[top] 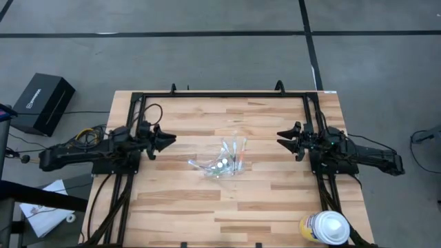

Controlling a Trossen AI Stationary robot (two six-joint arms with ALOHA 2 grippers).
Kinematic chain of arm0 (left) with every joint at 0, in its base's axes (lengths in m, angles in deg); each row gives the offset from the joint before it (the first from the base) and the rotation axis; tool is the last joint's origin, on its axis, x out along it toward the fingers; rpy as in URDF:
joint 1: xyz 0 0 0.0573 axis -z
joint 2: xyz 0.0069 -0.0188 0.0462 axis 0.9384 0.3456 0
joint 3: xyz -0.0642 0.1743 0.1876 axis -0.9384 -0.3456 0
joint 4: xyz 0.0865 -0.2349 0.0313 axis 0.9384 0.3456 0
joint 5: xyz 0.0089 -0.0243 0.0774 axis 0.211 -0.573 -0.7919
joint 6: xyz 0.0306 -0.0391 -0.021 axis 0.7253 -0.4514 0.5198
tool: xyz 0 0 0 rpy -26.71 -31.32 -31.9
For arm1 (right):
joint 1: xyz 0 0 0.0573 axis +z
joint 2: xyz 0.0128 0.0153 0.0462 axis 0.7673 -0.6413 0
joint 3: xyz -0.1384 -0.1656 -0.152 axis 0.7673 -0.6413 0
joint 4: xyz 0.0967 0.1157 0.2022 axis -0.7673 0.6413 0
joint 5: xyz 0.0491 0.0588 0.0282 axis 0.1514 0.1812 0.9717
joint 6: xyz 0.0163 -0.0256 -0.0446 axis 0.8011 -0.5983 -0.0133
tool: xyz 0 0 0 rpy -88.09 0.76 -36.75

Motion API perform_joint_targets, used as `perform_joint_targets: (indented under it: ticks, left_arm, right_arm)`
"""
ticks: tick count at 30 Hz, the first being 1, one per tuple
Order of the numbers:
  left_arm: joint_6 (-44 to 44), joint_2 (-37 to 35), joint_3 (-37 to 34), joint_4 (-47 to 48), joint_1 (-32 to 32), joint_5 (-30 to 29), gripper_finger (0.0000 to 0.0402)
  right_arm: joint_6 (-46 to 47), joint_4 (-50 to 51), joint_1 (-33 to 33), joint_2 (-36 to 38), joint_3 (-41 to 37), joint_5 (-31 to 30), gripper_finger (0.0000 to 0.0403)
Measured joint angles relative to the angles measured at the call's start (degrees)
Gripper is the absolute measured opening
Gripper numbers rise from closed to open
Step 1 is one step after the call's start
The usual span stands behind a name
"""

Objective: Pick & Place toothbrushing station
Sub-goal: Return to Home Position

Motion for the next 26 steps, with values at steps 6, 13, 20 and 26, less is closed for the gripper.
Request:
perform_joint_targets:
  ticks: [6, 13, 20, 26]
  left_arm:
    - [0.0, 1.36, 0.0, -0.25, 0.02, 0.0, 0.0102]
    - [0.0, 2.52, 0.0, -0.35, 0.01, 0.0, 0.0102]
    - [0.0, 2.48, 0.0, -0.4, 0.02, 0.0, 0.0102]
    - [0.0, 2.48, 0.0, -0.41, 0.02, 0.0, 0.0102]
  right_arm:
    - [0.0, 0.0, 0.0, 0.0, 0.0, 0.0, 0.019]
    - [0.0, 0.0, 0.0, 0.0, 0.0, 0.0, 0.019]
    - [0.0, 0.0, 0.0, 0.0, 0.0, 0.02, 0.0187]
    - [0.0, 0.0, 0.0, 0.0, 0.0, 0.02, 0.0191]
